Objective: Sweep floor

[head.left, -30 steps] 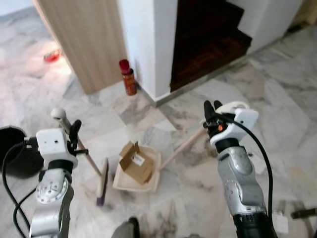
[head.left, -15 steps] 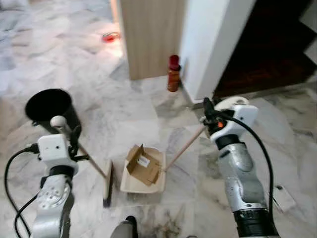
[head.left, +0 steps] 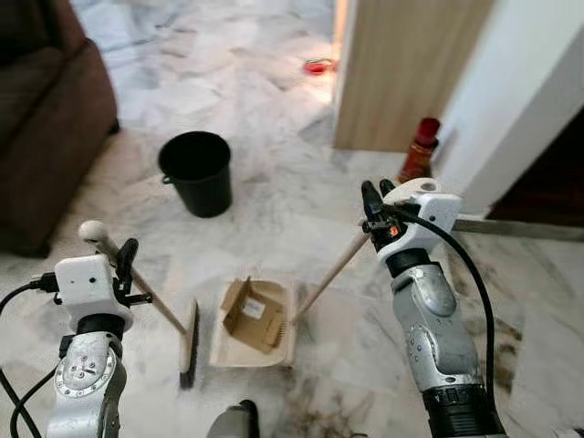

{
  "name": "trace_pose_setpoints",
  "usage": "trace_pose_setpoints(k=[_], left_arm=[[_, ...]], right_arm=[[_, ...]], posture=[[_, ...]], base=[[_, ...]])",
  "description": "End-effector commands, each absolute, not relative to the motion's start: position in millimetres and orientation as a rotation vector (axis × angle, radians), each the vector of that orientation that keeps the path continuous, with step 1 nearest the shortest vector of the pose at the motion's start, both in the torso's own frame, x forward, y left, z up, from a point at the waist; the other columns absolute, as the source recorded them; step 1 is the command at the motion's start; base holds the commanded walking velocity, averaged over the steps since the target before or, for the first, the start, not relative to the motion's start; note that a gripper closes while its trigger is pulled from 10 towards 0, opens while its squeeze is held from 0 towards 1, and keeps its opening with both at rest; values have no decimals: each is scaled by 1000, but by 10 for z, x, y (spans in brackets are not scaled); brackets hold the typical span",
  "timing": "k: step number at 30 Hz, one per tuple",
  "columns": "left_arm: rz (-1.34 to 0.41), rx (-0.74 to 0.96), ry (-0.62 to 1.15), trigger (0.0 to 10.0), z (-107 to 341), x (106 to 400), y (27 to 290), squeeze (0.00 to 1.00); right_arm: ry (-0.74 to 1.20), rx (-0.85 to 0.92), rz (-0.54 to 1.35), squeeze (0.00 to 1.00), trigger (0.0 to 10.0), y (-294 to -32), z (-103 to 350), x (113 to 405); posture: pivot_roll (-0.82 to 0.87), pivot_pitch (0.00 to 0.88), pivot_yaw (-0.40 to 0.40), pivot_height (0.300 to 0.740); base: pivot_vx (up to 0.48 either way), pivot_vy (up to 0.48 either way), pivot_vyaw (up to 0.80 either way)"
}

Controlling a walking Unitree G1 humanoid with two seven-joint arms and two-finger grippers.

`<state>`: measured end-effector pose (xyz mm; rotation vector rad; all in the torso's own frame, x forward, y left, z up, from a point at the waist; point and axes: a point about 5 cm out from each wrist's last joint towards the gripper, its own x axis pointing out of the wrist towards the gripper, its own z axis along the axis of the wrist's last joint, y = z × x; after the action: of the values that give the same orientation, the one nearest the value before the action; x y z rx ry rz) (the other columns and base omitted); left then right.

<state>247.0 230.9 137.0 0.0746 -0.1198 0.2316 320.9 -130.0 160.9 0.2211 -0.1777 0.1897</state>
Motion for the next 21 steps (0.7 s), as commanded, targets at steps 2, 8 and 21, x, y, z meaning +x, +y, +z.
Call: trace_pose_setpoints(k=[2, 8, 21], left_arm=[[228, 92, -156, 10000, 1457, 2420, 2294, 0], [229, 90, -140, 10000, 1433, 2388, 2295, 0], [227, 100, -148, 10000, 1458, 2401, 2300, 0]], right_arm=[[-216, 222, 187, 0, 10000, -1330, 1689, 3186], [-211, 223, 188, 0, 10000, -1328, 1681, 3178], [-228, 208, 202, 0, 10000, -1304, 1704, 3158]], posture=[[15, 217, -19, 740], [14, 210, -17, 740], [9, 196, -9, 740]], base=[[0, 0, 0], [0, 0, 0], [55, 0, 244]])
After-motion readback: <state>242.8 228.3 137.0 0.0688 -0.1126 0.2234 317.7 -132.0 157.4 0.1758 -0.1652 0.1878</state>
